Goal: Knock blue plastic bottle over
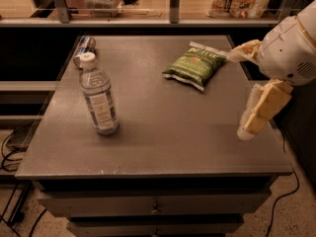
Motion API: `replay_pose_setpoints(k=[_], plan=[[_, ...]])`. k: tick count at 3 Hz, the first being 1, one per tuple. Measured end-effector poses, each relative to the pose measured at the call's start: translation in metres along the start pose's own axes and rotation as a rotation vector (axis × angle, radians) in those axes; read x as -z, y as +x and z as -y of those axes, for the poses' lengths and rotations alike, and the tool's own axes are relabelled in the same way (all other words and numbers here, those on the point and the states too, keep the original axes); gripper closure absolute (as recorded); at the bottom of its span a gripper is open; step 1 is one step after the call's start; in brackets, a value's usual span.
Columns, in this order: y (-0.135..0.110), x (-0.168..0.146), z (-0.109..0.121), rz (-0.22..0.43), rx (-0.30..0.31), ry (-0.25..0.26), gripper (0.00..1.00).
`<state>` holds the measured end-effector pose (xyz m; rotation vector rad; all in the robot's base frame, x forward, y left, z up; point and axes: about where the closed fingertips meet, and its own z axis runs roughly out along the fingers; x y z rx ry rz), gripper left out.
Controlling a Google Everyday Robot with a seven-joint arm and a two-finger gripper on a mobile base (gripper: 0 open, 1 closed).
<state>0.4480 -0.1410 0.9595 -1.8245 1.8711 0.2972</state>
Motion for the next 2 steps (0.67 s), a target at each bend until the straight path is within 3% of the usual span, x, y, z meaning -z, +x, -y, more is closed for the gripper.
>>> replay_pose_setpoints(k=[2], plan=[[-0.039,-0.055,0.002,0.099,0.043,-0.064,0.00]])
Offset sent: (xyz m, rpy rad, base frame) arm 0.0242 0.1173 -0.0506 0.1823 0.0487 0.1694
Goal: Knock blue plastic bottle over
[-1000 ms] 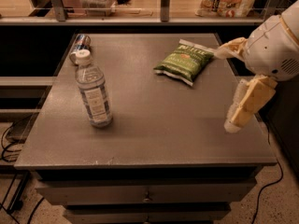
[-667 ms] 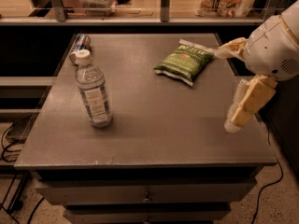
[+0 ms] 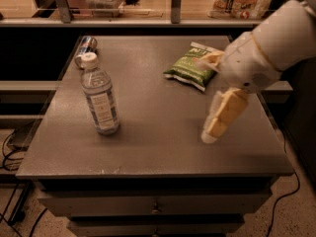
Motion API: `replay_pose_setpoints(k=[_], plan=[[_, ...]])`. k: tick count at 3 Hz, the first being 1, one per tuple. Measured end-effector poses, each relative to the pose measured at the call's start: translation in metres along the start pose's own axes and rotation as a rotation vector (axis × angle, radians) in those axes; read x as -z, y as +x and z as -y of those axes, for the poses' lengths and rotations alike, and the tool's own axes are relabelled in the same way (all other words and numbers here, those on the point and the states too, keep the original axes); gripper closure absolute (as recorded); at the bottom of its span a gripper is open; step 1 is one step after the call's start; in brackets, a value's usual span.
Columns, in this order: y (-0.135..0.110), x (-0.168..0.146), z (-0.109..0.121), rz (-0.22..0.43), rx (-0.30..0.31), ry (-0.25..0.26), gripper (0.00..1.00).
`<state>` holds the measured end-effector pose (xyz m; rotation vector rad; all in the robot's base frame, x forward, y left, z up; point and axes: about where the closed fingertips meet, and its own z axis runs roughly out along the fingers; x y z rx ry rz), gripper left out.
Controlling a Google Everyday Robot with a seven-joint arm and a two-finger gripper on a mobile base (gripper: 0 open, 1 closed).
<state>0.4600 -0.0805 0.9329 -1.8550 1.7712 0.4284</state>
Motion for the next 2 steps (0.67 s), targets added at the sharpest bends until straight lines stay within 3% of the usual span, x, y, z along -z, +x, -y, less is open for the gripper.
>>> replay_pose_setpoints(k=[2], plan=[[-0.041,-0.071,0.010,0.142,0.034,-0.076,0.00]])
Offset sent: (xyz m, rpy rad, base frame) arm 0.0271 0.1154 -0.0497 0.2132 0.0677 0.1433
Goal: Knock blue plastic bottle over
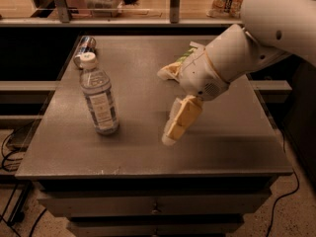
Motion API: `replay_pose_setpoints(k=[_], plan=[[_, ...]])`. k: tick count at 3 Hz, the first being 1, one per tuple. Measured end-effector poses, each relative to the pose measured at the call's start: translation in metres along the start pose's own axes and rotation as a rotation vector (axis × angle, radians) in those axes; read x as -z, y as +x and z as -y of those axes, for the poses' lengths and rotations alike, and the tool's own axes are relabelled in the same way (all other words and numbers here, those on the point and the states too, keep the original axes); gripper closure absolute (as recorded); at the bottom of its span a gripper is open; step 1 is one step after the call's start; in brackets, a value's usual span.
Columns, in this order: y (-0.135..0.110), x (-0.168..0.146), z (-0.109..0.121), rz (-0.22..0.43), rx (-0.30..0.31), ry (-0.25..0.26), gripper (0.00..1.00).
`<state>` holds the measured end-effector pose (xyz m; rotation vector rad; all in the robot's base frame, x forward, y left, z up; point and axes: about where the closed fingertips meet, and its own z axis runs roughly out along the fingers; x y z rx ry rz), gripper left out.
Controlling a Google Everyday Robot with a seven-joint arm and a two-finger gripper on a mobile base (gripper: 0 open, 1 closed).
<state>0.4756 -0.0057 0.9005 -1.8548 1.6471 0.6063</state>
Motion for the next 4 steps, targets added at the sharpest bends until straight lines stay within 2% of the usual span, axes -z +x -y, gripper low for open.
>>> replay_pose_setpoints(k=[2,4], plan=[[-0.043,-0.047,0.021,0.152,0.055,-0.046,0.00],[-0.091,-0.080,0.023,0.284,0.078,-0.123,0.00]])
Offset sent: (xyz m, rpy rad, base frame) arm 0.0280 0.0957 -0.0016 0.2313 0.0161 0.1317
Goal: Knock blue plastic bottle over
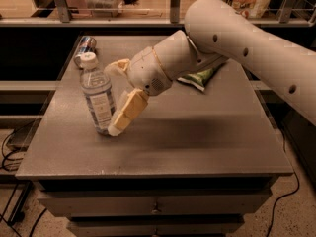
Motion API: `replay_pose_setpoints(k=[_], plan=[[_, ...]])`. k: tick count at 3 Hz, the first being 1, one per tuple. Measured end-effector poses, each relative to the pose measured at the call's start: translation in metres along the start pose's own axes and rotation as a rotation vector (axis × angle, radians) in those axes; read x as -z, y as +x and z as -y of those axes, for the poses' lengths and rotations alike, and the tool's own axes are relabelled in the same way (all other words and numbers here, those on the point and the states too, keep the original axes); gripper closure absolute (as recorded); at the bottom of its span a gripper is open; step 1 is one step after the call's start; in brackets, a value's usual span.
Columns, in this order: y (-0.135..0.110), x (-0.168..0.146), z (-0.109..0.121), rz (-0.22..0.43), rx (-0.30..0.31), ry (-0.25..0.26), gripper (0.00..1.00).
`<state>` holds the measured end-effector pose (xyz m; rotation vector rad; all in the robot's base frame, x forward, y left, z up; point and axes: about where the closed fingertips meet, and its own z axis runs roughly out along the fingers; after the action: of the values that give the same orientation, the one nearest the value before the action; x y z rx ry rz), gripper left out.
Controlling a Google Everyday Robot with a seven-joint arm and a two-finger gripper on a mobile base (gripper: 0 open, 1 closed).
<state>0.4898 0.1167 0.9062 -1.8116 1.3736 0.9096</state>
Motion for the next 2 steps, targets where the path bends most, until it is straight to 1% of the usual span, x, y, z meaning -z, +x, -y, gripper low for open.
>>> replay_pose_setpoints(k=[1,2], plan=[[-0.0155,-0.0137,0.0003,0.070,-0.010,-0.037,0.18],[-0.0250,-0.0202,0.0005,0.091,-0.012,-0.053,0.41]])
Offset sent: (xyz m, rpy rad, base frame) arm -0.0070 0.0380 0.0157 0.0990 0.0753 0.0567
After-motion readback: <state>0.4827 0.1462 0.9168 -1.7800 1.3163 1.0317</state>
